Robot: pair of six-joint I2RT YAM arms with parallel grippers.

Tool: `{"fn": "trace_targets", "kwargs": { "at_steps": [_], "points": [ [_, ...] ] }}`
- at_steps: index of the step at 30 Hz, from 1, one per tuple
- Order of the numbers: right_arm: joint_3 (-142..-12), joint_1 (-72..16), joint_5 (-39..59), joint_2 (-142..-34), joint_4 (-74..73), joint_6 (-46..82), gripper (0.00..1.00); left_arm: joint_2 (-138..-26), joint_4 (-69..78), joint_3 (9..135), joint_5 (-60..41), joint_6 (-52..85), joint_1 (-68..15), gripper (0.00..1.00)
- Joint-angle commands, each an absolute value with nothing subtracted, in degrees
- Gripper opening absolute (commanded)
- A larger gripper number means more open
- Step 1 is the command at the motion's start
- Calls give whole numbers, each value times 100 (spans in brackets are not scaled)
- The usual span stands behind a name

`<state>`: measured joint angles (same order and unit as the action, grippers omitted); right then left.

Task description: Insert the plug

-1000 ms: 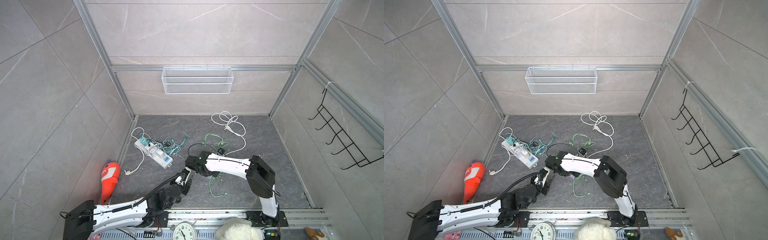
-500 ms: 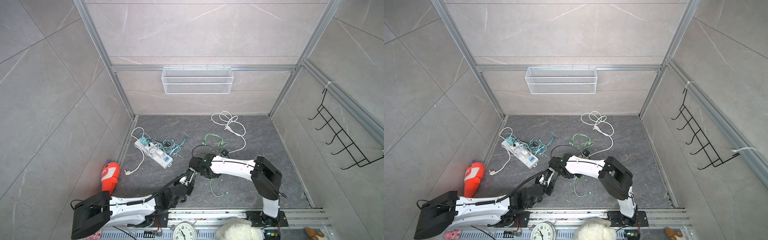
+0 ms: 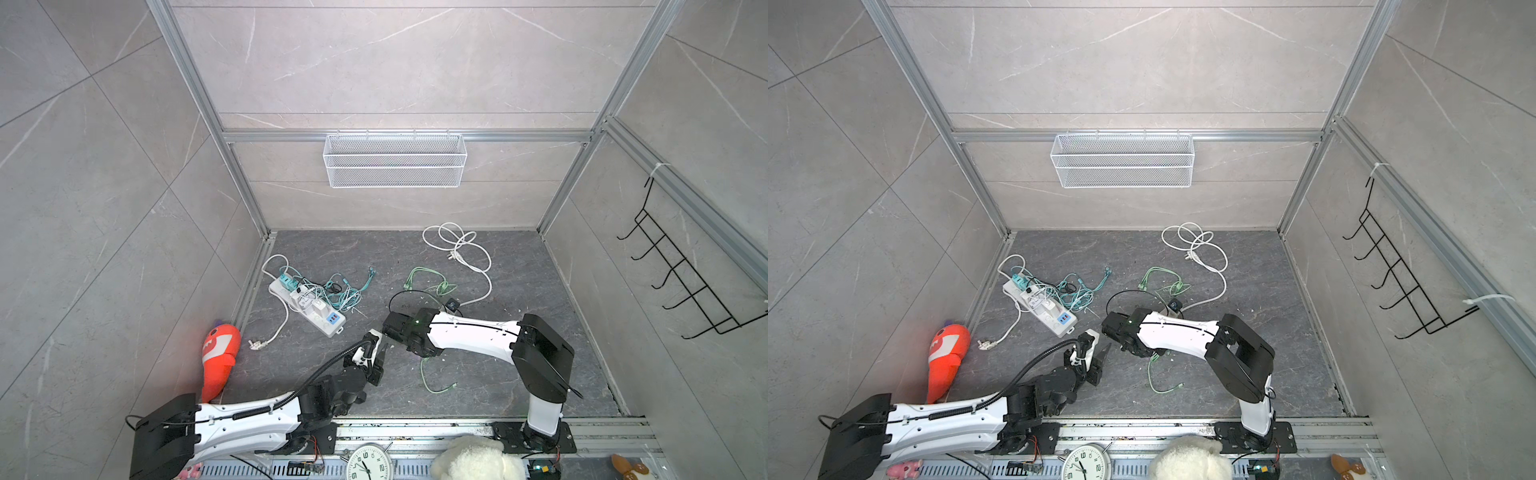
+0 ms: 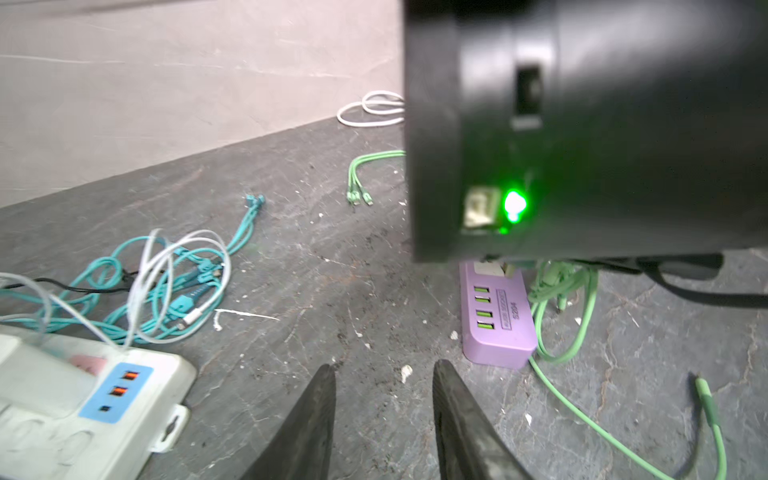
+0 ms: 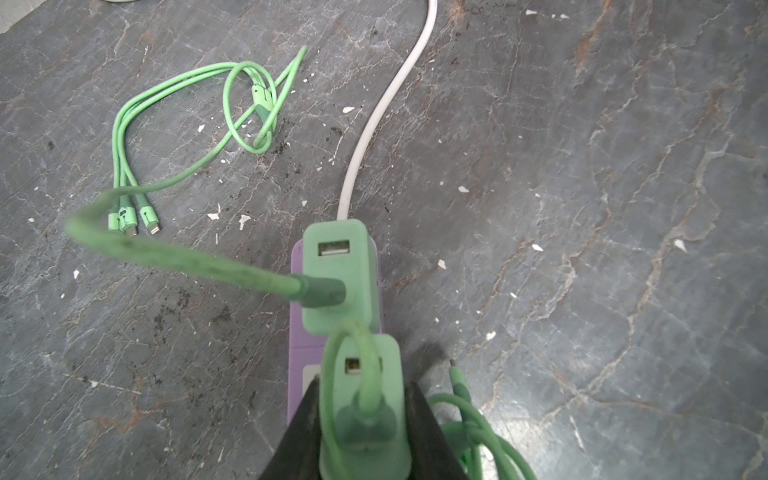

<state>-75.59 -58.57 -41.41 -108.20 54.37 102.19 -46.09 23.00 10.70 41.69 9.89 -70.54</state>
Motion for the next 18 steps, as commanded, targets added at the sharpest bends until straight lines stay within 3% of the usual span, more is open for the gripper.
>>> {"fn": "trace_targets", "kwargs": {
  "at_steps": [1, 10, 18],
  "points": [
    [-7413, -5737, -4013, -10988, 6155, 10156, 0, -4079, 1664, 1094, 4607, 1144, -7091, 42],
    [-8277, -5987, -4750, -11219, 7369, 10589, 0, -2782, 923, 959, 5069, 1292, -7088, 42],
    [-7757, -5997, -4813, -11033, 7281, 10777, 0, -3109, 1052, 1026, 4972, 1306, -7091, 42]
  ]
}}
